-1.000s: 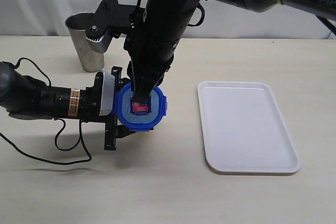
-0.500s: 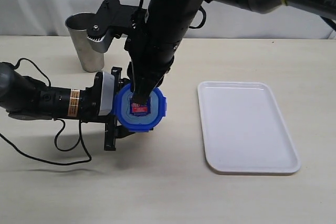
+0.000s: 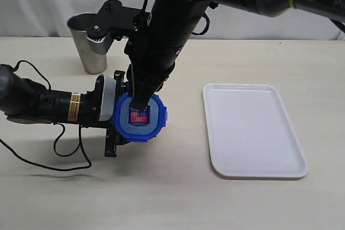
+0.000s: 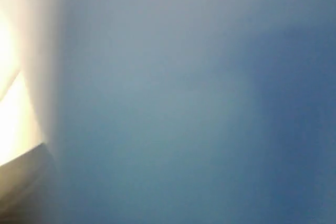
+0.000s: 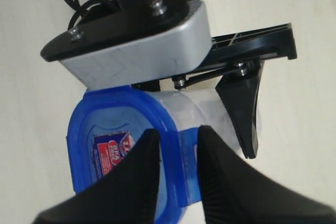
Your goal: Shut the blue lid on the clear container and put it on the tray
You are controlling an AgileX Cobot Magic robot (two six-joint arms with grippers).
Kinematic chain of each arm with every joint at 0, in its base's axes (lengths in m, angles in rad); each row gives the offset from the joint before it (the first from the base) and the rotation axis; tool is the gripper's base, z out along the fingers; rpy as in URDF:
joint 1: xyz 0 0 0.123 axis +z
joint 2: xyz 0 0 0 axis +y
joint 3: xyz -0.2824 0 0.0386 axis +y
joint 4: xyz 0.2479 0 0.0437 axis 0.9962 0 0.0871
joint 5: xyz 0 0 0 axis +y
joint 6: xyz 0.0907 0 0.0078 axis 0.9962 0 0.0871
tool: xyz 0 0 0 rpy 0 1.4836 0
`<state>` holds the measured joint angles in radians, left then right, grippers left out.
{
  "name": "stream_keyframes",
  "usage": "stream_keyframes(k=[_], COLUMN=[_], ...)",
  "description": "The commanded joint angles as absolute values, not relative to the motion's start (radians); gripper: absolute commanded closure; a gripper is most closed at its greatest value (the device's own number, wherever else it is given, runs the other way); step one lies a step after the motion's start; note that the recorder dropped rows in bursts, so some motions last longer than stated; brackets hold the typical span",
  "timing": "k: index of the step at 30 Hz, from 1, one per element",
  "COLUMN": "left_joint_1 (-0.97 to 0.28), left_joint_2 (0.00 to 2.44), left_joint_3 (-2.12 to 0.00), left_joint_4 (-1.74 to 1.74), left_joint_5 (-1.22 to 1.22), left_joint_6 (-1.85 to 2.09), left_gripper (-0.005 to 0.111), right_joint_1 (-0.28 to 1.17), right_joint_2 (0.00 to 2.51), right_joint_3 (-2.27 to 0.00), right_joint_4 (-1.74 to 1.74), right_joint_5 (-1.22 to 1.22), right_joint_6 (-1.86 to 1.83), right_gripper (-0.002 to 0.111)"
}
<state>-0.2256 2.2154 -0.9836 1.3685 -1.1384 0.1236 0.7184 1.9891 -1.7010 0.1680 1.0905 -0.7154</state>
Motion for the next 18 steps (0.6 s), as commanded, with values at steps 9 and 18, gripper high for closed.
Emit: stream_keyframes(k=[9,18], left_joint_1=[-0.231,-0.231], left_joint_2=[2.205,2.205], left_joint_3=[-0.991,-0.991], left_joint_4=[1.251,1.247], left_joint_5=[-1.221,-1.221], left_joint_6=[0.018,0.006], left_gripper=[0.107,0.107], right_joint_1=[0.709,0.684], right_joint_2=[2.034,1.933], right_joint_3=[-1.682,-1.782], right_joint_4=[0.113,0.119], right_joint_5=[1.221,1.221], right_joint_6=[-0.663,-0.661], right_gripper=[0.069,0.067])
